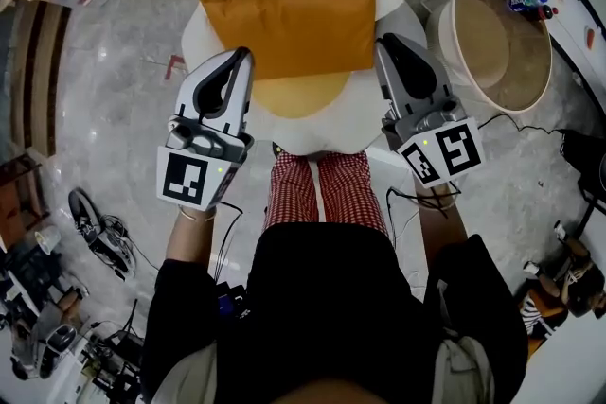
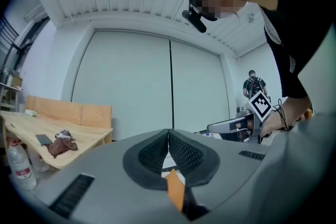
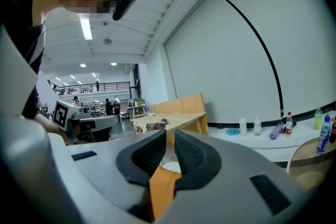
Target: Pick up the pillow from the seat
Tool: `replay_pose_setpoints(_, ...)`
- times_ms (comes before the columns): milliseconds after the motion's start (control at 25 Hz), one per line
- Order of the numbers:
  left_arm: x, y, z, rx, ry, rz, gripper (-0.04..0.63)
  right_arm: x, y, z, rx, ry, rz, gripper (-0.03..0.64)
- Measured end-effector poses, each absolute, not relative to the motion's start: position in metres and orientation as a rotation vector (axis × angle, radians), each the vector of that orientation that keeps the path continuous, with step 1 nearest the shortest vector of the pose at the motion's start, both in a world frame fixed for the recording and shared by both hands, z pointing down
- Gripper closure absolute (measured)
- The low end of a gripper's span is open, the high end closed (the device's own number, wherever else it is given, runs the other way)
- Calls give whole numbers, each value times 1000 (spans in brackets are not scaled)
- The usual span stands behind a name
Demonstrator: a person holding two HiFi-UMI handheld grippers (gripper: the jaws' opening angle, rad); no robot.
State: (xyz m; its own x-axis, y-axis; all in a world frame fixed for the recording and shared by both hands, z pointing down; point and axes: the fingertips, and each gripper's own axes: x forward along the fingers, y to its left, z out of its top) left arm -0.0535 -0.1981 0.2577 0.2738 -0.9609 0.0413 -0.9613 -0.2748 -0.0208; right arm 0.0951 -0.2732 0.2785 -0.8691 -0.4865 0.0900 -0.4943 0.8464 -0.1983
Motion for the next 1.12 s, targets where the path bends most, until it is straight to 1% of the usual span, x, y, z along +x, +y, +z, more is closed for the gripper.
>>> replay_pose_setpoints(520,-45,-242,297,2428,-1967,61,586,104,-311,334,795,-2948,407,526)
replay_pose_setpoints(880,-48,-250,344,2341,-1985,65,586,103,-336,388,777,-2887,454,469)
replay_pose_setpoints(1120,-56,-257,363,2259,-2041,18,584,104,-349,415,805,-2861,456,460)
